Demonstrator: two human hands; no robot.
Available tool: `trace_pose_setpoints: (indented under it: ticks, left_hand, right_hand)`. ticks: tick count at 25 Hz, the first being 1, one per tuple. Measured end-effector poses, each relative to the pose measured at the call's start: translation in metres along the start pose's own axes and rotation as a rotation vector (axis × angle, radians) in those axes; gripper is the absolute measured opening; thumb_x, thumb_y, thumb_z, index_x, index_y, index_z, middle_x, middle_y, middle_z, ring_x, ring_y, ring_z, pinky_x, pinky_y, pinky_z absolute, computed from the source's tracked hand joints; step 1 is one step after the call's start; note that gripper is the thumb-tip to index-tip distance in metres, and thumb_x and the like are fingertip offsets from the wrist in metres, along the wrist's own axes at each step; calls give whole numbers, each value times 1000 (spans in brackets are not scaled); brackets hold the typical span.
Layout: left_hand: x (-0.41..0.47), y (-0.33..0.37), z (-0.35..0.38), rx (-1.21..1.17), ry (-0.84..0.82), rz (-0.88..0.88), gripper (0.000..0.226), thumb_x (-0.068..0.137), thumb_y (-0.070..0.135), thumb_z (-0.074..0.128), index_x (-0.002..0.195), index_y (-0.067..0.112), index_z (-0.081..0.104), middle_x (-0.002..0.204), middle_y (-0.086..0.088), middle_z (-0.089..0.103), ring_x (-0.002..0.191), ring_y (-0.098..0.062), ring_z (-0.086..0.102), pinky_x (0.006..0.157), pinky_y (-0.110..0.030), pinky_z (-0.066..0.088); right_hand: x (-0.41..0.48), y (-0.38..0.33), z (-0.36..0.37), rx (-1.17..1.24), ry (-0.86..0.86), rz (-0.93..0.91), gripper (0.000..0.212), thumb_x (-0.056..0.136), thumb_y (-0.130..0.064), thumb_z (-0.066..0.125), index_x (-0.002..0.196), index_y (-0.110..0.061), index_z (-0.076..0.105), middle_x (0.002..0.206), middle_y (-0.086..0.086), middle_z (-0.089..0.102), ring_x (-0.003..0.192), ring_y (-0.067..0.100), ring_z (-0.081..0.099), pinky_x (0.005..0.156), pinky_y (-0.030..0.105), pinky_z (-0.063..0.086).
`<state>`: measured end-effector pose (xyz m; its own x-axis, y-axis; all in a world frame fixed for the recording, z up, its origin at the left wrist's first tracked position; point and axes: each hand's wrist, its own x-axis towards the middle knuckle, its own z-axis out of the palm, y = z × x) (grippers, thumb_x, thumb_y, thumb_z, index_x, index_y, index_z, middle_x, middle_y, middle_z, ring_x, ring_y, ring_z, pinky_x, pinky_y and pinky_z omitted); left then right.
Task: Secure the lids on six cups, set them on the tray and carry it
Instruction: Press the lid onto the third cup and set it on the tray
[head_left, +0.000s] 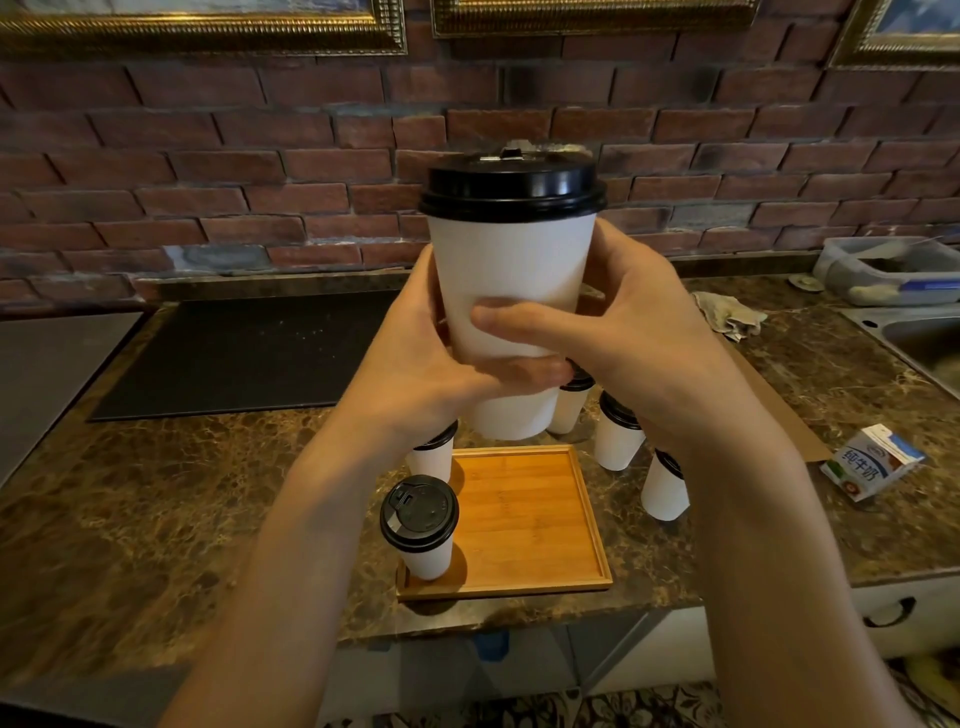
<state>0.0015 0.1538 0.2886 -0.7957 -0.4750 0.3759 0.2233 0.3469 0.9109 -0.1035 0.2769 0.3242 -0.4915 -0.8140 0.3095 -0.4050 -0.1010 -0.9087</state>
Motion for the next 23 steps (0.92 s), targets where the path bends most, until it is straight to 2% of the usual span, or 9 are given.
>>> trace_pose_setpoints:
  ticks: [5,7,10,13,16,19,23]
  left_hand:
    - [1,-1,8,29,80,35,84,51,28,83,122,38,38,108,22,59,102,12,58,71,-6,48]
    - [3,-4,9,43,91,23,84,55,16,86,119,40,38,105,26,59,99,15,58,70,-4,47]
    - [5,-7,8,65,65,24,85,61,5,85,124,36,37,109,21,57,101,15,56,71,-4,47]
    - [5,-6,4,71,23,5,90,60,12,87,133,30,36,117,16,58,108,7,57,78,-10,50]
    - [5,-2,0,26,-18,4,93,52,27,90,129,35,39,119,15,60,110,0,59,79,-13,52]
    - [3,1,0,3,-19,22,90,56,30,86,133,32,40,122,13,60,113,-7,59,83,-23,55]
    - [3,3,-5,-24,-84,22,91,61,27,83,139,26,36,128,3,58,116,-17,59,89,-38,55]
  right_hand:
    - [0,7,14,-43,160,16,74,66,-38,85,131,-25,51,115,-12,62,103,1,59,81,28,59]
    - [0,8,17,-58,190,11,76,66,-40,85,132,-24,51,116,-11,62,103,1,59,82,28,58]
    - [1,8,15,-70,178,-2,74,66,-41,85,131,-25,51,114,-13,61,101,-1,59,79,22,58]
    - [2,8,9,-18,139,-6,70,68,-35,85,129,-26,52,113,-14,63,102,1,61,81,26,59]
    - [2,7,3,52,86,-22,68,67,-31,86,127,-25,55,111,-13,65,102,1,63,82,27,59]
    - [2,6,-2,120,48,-54,68,63,-36,83,125,-22,57,110,-9,68,103,5,65,80,25,58]
    - [4,9,-12,212,-26,-57,57,67,-26,85,117,-26,59,105,-10,71,103,11,68,77,25,57]
